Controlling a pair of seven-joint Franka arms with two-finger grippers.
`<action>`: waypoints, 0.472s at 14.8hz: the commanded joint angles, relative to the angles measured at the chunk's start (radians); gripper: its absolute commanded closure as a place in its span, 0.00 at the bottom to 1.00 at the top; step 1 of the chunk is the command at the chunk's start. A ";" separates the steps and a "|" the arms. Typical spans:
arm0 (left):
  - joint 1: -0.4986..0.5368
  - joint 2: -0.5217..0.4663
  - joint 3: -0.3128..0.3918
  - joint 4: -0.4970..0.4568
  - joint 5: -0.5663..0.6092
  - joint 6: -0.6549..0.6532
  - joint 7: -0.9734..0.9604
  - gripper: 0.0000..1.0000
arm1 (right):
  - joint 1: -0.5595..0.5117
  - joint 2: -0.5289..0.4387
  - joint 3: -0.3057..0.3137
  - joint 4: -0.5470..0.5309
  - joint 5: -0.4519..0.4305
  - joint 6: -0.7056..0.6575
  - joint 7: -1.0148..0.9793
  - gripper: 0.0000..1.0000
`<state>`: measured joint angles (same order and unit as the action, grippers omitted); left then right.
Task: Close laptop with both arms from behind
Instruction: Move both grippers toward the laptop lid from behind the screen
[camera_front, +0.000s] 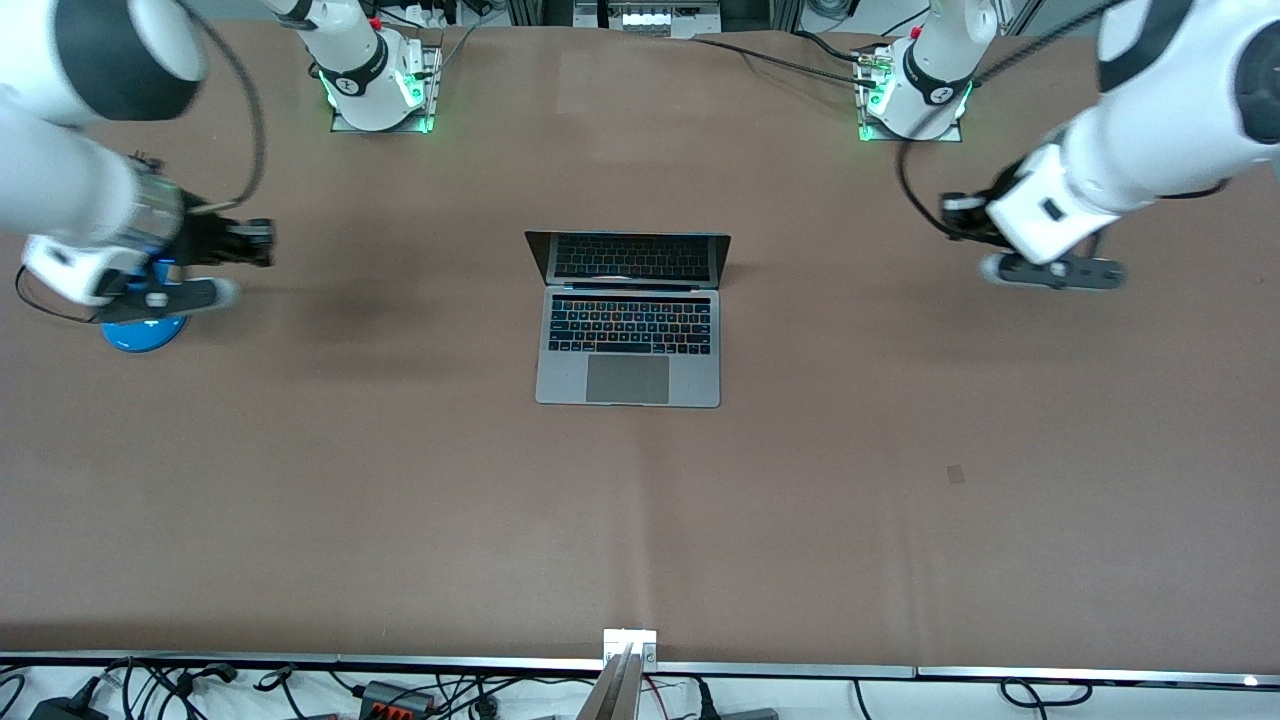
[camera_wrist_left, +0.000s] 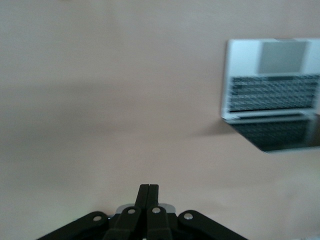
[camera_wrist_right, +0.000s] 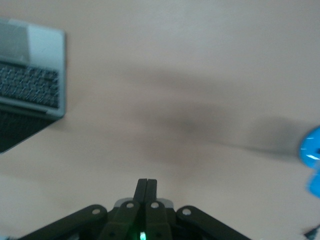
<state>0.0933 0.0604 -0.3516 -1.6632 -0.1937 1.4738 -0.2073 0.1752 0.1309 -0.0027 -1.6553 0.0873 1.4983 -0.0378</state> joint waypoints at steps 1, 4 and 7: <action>0.011 -0.030 -0.074 -0.077 -0.067 0.038 0.003 1.00 | 0.050 0.016 -0.007 -0.050 0.096 -0.010 0.021 1.00; 0.011 -0.037 -0.183 -0.153 -0.067 0.069 -0.003 1.00 | 0.151 0.042 -0.007 -0.103 0.156 -0.001 0.065 1.00; 0.013 -0.044 -0.277 -0.263 -0.081 0.169 -0.064 1.00 | 0.233 0.058 -0.007 -0.173 0.227 0.011 0.079 1.00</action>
<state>0.0888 0.0548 -0.5802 -1.8323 -0.2455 1.5675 -0.2387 0.3582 0.2019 0.0000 -1.7701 0.2709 1.4947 0.0265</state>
